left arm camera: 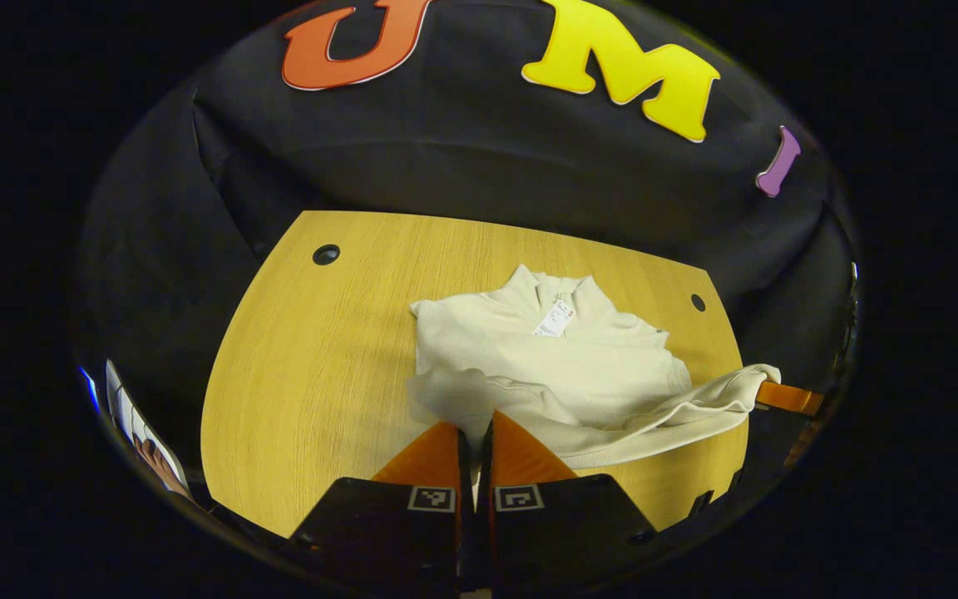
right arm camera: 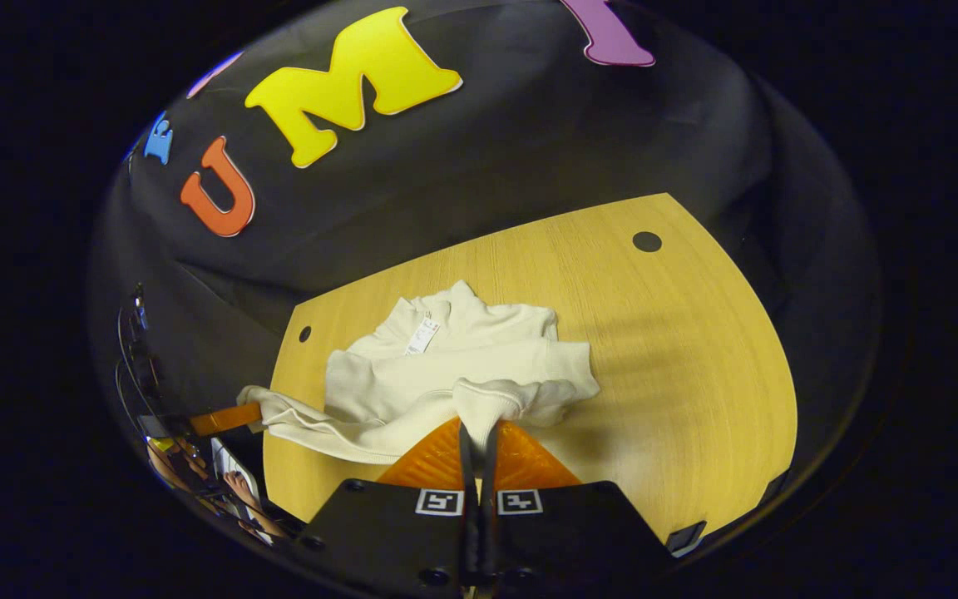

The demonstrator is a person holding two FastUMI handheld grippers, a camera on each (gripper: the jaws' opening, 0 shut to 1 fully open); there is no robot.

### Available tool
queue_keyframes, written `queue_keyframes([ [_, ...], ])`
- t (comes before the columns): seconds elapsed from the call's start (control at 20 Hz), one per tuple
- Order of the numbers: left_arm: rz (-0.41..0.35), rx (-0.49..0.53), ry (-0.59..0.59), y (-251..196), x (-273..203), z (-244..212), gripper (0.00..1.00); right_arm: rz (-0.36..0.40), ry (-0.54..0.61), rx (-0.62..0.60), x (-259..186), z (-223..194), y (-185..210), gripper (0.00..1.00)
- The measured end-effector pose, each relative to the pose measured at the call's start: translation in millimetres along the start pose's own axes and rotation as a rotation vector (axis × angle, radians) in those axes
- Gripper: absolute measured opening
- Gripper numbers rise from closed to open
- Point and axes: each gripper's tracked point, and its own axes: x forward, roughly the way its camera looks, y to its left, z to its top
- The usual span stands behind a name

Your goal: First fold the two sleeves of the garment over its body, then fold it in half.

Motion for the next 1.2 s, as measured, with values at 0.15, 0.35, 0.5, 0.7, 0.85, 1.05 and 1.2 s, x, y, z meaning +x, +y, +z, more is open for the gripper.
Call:
queue_keyframes([
  [0.15,0.015,-0.07,0.048,0,36,11,0.04,-0.002,0.044,0.036,44,16,-2,0.01],
  [0.35,0.018,-0.127,0.083,-4,89,18,0.04,-0.018,0.084,0.087,100,28,-8,0.01],
  [0.5,0.011,-0.111,0.067,-4,113,29,0.06,-0.042,0.095,0.108,131,32,-15,0.0],
  [0.7,0.008,-0.045,0.03,17,117,39,0.11,-0.097,0.097,0.102,162,33,-19,0.01],
  [0.85,-0.007,-0.001,0.002,20,111,46,0.36,-0.137,0.073,0.044,163,34,-16,0.06],
  [1.05,0.014,0.048,0.003,15,110,51,0.95,-0.181,0.0,-0.076,154,51,-12,0.39],
  [1.2,0.025,0.064,-0.03,12,96,56,0.96,-0.19,-0.039,-0.138,139,57,-2,0.47],
])
